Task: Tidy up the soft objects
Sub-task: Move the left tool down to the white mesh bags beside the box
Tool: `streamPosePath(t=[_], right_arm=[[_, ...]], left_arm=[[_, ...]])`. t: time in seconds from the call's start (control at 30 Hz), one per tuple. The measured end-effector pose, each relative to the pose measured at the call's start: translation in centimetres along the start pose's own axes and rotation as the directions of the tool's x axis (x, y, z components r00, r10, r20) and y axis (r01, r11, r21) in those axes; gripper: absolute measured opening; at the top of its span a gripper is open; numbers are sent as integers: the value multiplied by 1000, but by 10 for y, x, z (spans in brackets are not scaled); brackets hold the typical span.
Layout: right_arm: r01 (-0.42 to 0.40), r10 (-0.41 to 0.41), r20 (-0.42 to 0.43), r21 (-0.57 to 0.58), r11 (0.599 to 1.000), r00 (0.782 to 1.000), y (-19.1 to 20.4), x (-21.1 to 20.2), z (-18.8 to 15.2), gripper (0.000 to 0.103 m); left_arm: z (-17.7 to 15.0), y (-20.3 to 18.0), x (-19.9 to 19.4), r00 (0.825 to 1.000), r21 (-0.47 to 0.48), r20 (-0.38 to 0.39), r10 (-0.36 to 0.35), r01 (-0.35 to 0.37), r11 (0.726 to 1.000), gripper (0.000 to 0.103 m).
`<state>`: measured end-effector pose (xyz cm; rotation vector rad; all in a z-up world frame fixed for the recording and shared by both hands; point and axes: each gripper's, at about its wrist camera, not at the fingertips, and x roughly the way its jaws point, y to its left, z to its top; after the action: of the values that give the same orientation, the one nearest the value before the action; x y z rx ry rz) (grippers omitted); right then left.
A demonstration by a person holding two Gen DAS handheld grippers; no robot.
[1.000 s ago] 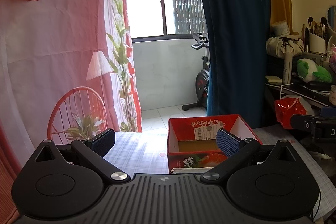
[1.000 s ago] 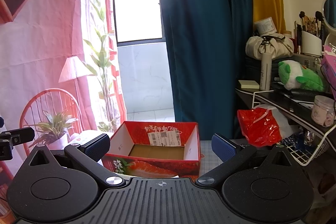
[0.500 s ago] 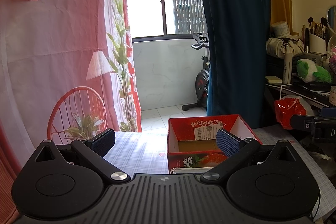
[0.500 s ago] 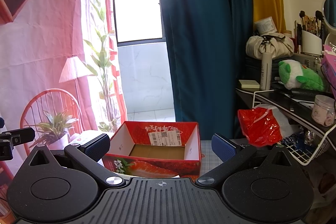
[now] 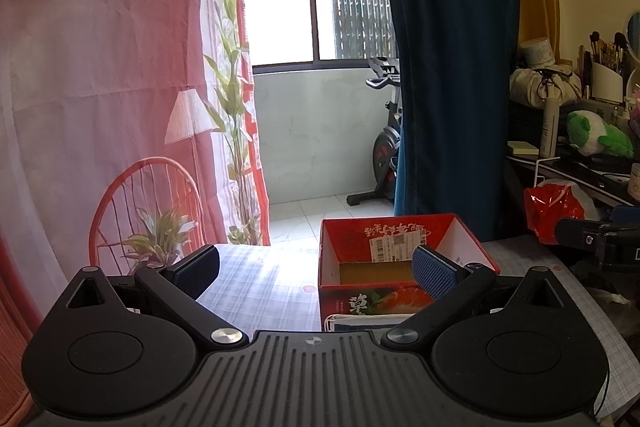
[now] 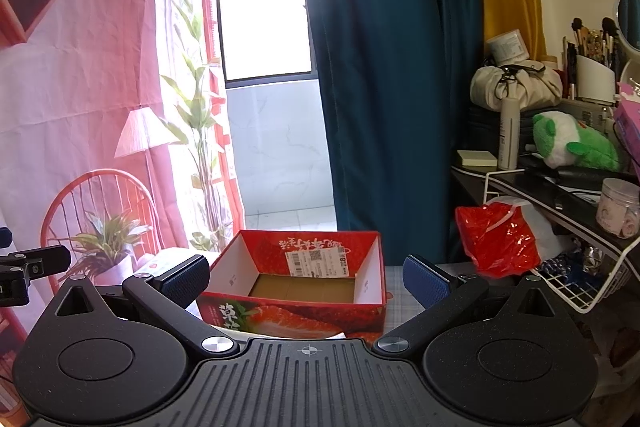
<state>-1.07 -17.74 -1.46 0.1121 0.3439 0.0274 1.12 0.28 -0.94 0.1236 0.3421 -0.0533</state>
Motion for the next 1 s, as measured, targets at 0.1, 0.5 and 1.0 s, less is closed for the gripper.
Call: streamPosePath(t=[0.1,0.5,1.0], right_arm=[[-3,3,16,12,1000,1000,0,1,-2,103],[-78,79,-5,75,994,997,-16,61,-29,103],[-40,45,-131,36,999,990,-9,137,-77,103]], left_arm=[[-1,1,3,1000,1,2,-6,6,1000,103],[-33,-8,52,991,45,95,90,-94,995,103],[-74,14,128,993,-14,-108,39,-40,999,96]])
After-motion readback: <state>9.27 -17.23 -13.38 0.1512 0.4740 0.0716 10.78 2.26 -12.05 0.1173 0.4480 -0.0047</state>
